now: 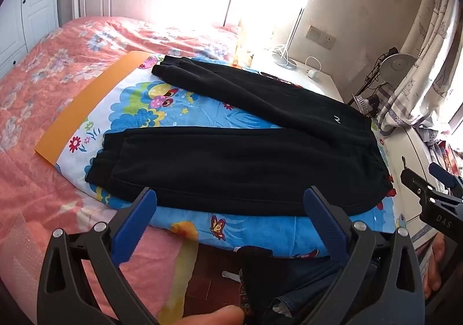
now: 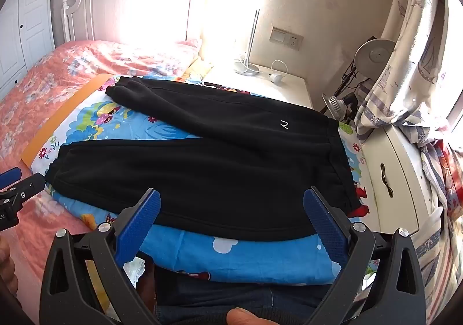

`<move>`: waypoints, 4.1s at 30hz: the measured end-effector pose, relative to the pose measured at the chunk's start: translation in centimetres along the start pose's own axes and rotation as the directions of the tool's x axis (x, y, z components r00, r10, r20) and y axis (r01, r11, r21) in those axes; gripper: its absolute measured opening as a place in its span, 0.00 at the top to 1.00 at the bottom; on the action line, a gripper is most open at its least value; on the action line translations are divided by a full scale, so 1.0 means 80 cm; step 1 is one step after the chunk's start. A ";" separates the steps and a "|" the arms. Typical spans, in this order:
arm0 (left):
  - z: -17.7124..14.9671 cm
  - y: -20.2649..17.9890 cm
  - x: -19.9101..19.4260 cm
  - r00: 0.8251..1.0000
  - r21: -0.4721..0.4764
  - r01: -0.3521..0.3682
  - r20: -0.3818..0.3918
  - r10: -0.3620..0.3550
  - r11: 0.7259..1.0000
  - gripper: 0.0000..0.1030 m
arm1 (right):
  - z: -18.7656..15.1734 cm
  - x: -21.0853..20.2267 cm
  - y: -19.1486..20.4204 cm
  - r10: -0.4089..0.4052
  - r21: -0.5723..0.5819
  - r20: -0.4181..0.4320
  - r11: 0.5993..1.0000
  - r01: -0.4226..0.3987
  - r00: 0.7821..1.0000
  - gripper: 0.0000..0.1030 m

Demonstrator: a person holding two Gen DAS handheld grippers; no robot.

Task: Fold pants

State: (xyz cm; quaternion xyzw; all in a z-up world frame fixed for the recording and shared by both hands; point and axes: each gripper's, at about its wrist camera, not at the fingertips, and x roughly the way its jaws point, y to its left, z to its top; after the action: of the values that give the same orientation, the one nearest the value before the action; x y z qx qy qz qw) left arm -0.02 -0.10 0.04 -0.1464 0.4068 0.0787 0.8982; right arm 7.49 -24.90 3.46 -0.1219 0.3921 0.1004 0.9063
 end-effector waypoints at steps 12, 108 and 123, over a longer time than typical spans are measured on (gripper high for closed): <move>-0.001 0.004 0.004 1.000 -0.014 0.016 -0.017 -0.016 1.000 0.02 | -0.002 0.003 0.003 -0.008 -0.008 0.005 1.000 0.008 1.000 0.07; 0.009 -0.184 0.247 0.925 0.008 0.304 -0.244 -0.293 0.953 0.02 | 0.016 0.295 -0.293 0.323 0.330 -0.217 0.912 -0.242 0.921 0.05; 0.001 -0.092 0.301 0.930 -0.238 0.101 -0.323 -0.176 0.966 0.02 | 0.235 0.589 -0.366 0.134 -0.133 -0.439 0.968 -0.212 0.889 0.21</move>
State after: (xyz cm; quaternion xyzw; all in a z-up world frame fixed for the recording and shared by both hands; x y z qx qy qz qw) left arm 17.74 -6.52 -16.57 -0.2834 0.5339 0.0320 0.7960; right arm 60.19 -43.06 -14.54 -0.1855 0.5792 0.1863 0.7716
